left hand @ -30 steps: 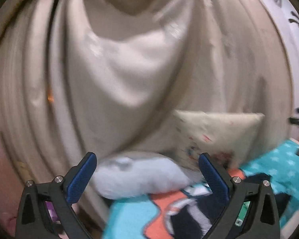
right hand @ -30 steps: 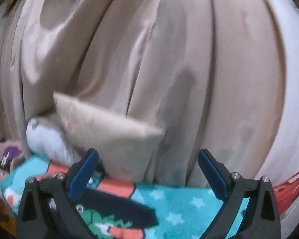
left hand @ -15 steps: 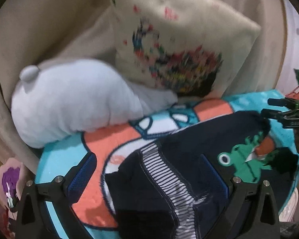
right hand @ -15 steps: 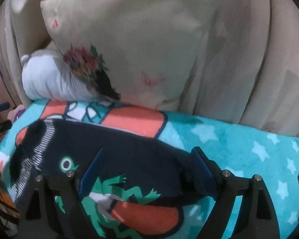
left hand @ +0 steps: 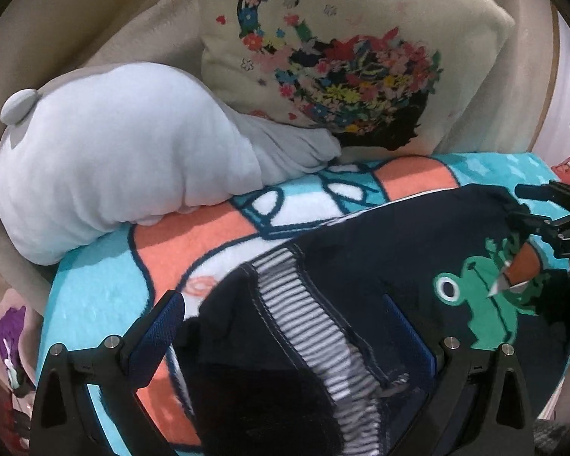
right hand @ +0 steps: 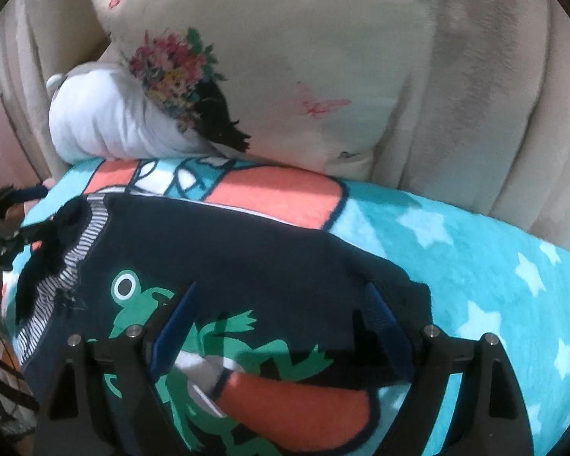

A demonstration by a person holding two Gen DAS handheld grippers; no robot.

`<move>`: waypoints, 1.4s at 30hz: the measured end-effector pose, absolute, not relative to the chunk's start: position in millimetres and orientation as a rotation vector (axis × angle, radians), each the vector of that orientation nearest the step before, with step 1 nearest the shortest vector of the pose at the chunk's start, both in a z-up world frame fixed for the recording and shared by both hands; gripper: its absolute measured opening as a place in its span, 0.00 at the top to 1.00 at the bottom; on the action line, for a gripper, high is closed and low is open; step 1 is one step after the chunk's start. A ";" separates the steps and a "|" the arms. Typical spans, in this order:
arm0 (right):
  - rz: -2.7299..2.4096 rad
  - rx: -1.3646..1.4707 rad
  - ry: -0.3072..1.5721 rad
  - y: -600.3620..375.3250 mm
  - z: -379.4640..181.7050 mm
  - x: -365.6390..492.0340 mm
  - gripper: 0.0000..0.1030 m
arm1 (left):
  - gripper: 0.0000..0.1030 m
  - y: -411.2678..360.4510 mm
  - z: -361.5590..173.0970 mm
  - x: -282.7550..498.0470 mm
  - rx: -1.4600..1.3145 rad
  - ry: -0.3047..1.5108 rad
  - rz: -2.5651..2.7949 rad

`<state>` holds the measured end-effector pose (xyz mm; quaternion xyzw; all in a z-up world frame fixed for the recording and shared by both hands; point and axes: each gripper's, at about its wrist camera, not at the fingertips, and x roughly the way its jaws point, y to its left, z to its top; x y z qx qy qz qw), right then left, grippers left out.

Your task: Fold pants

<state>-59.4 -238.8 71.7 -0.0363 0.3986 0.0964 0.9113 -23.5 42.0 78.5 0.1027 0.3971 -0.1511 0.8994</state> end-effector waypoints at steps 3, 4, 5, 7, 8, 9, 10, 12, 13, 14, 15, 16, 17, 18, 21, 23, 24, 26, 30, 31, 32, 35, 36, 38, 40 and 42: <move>0.224 -0.110 0.845 -233.1 67.5 -45.0 0.15 | 0.00 43.6 75.2 -7.3 0.225 0.843 -0.309; 0.229 -0.119 0.856 -231.3 65.4 -39.0 0.15 | 0.00 45.3 73.1 0.7 0.222 0.859 -0.310; 0.233 -0.127 0.864 -230.2 63.5 -33.6 0.15 | 0.00 46.5 71.6 4.6 0.219 0.867 -0.310; 0.253 -0.143 0.886 -226.8 59.3 -22.3 0.15 | 0.00 48.9 66.9 16.7 0.220 0.889 -0.307; 0.260 -0.153 0.894 -225.1 57.7 -18.0 0.15 | 0.00 49.6 64.9 21.4 0.222 0.898 -0.306; 0.269 -0.166 0.901 -222.7 56.1 -12.9 0.15 | 0.00 49.8 63.0 25.9 0.221 0.906 -0.312; 0.274 -0.175 0.904 -220.7 54.8 -9.5 0.15 | 0.00 49.7 61.5 29.0 0.219 0.912 -0.319; 0.292 -0.186 0.914 -218.0 52.7 -2.4 0.15 | 0.00 48.4 58.1 35.4 0.214 0.929 -0.338; 0.300 -0.190 0.920 -216.8 51.3 1.7 0.15 | 0.00 47.4 55.6 39.7 0.212 0.942 -0.349; 0.303 -0.196 0.923 -215.7 49.8 5.4 0.15 | 0.00 46.0 52.7 44.0 0.216 0.955 -0.355; 0.310 -0.202 0.930 -214.5 47.6 10.3 0.15 | 0.00 44.1 49.6 48.0 0.223 0.963 -0.358; 0.314 -0.206 0.936 -213.6 45.5 14.1 0.15 | 0.00 42.2 47.3 50.8 0.230 0.971 -0.363; 0.320 -0.208 0.942 -212.9 43.4 17.7 0.15 | 0.00 40.4 44.6 53.8 0.236 0.982 -0.370; 0.328 -0.210 0.951 -212.2 40.4 22.2 0.15 | 0.00 37.8 39.9 59.0 0.244 1.002 -0.381; 0.348 -0.221 0.969 -210.2 31.2 34.0 0.15 | 0.00 32.5 29.1 68.9 0.265 1.049 -0.427; 0.366 -0.215 0.972 -209.9 28.5 39.7 0.15 | 0.00 27.2 18.1 75.6 0.282 1.098 -0.458; 0.374 -0.212 0.969 -209.8 28.3 41.8 0.15 | 0.00 26.6 16.7 77.5 0.276 1.100 -0.472; 0.381 -0.212 0.966 -208.8 27.8 43.3 0.20 | 0.07 27.0 19.1 78.8 0.262 1.103 -0.496; 0.449 -0.211 0.944 -202.6 33.3 31.4 0.74 | 0.52 29.5 28.8 69.8 0.255 1.085 -0.542; 0.472 -0.190 0.954 -202.2 34.3 29.8 0.94 | 0.74 29.3 30.3 66.4 0.249 1.088 -0.554; 0.483 -0.168 0.960 -202.5 35.5 29.1 0.94 | 0.84 29.1 32.8 63.3 0.243 1.092 -0.565; 0.461 -0.141 0.938 -205.1 42.0 25.3 0.94 | 0.87 27.2 41.5 50.2 0.278 1.053 -0.540; 0.457 -0.127 0.922 -206.6 46.7 21.3 0.94 | 0.87 27.9 48.4 42.3 0.277 1.030 -0.532; 0.450 -0.106 0.885 -210.1 58.1 10.3 0.94 | 0.87 31.1 62.7 28.3 0.269 0.988 -0.527; 0.449 -0.098 0.842 -211.6 71.7 -7.0 0.94 | 0.87 38.6 78.4 9.6 0.248 0.942 -0.539; 0.457 -0.096 0.804 -210.0 85.4 -29.6 0.94 | 0.87 45.2 91.0 -8.0 0.228 0.903 -0.550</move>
